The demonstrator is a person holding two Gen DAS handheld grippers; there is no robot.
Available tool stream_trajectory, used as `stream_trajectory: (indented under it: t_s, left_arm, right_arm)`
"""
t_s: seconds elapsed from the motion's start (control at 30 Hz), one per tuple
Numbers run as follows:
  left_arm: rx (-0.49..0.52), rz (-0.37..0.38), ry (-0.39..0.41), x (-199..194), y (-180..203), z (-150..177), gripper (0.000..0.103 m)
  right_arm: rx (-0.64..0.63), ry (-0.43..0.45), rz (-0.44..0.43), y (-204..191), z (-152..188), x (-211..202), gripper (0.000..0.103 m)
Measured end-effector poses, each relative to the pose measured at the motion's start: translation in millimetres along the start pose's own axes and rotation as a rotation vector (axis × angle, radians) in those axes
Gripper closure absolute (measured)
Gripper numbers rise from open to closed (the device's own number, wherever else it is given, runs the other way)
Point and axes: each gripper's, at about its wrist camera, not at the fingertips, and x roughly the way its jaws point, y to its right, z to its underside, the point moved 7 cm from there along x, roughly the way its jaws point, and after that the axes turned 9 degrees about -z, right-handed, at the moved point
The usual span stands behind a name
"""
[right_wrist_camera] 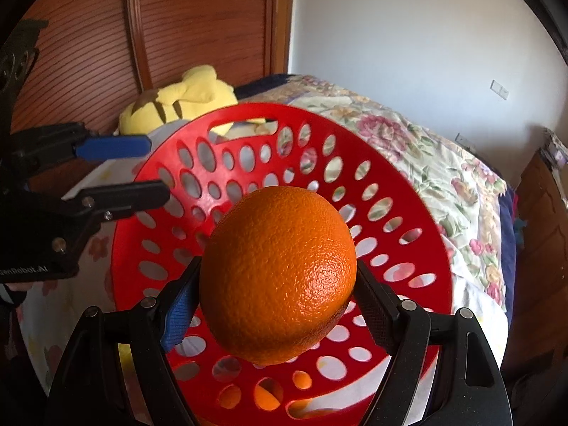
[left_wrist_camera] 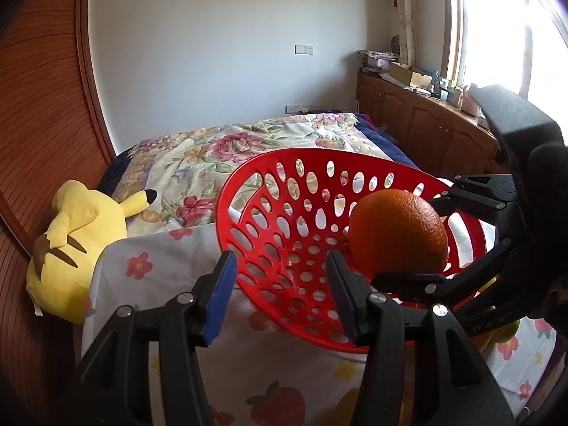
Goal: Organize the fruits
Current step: 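Carry both fruits over the red basket and release them inside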
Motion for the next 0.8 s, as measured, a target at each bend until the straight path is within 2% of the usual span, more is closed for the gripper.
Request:
stream_trajectory:
  t_s: [0.3,0.53,0.8]
  left_arm:
    - [-0.011,-0.002,-0.003,-2.0,-8.2,7.6,0.051]
    - [-0.021,-0.002,-0.01,-4.2,-10.1,15.0,0.051]
    - [-0.037,0.016,-0.01,-14.6,-8.8,29.9,0.05]
  right_arm:
    - [0.006,-0.069,-0.016,-1.1,9.6,15.3,0.02]
    - [0.05,-0.078,-0.039,1.6,10.9,18.7,0.02]
    - [0.094,0.034,-0.018,4.4,-8.3,-12.6,0.018]
